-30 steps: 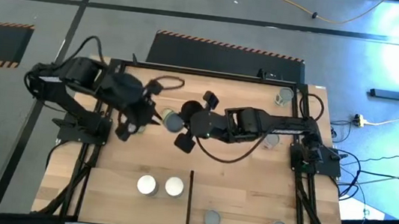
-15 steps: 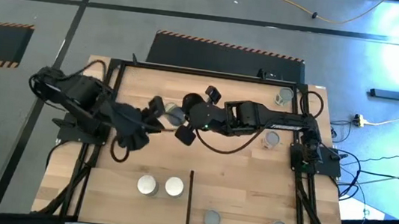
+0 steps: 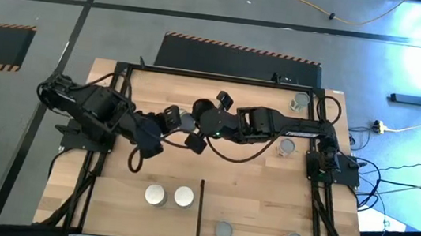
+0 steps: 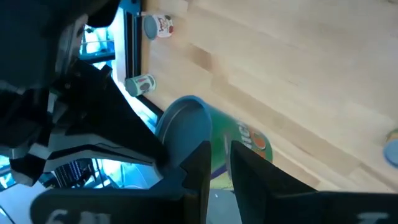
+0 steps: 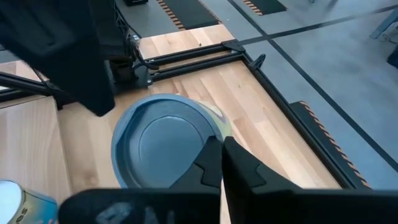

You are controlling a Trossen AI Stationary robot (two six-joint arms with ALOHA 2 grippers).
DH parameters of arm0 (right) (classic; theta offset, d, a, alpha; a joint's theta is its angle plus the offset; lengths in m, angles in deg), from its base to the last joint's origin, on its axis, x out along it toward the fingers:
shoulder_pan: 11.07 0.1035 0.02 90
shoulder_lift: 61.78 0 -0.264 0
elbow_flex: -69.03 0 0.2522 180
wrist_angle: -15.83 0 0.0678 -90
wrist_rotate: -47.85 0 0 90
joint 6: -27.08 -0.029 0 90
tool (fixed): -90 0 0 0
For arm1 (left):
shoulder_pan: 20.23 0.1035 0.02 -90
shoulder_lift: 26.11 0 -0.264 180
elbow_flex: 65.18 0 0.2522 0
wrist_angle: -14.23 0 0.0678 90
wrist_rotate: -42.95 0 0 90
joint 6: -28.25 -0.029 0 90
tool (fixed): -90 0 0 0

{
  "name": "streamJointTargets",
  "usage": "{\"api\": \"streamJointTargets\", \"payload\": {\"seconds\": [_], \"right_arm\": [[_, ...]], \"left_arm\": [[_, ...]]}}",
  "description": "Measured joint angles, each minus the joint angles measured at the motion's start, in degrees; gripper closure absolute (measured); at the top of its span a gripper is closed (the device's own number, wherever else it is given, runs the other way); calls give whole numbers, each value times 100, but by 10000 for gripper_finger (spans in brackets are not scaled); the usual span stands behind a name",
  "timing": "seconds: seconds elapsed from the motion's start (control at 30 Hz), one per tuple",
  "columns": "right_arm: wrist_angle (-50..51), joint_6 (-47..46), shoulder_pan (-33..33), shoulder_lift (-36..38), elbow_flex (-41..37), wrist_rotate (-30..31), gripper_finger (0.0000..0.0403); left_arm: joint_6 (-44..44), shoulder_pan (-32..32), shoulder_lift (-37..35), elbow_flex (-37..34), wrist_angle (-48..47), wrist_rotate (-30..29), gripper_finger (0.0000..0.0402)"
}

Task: Pick and place cans onto a shelf
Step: Put the canned chicken soup on the shelf

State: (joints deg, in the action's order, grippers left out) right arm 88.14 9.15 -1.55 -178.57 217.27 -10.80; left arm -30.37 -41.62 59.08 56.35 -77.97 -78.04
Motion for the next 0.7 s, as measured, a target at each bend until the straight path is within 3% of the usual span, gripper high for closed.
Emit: {"api": "streamJointTargets", "payload": {"seconds": [0.5, 0.7], "right_arm": [[22, -2, -3, 0, 0, 10, 401], [20, -2, 0, 0, -4, 4, 401]], "left_arm": [[-674, 443, 0, 0, 285, 94, 347], [-932, 626, 0, 0, 260, 564, 347]]}}
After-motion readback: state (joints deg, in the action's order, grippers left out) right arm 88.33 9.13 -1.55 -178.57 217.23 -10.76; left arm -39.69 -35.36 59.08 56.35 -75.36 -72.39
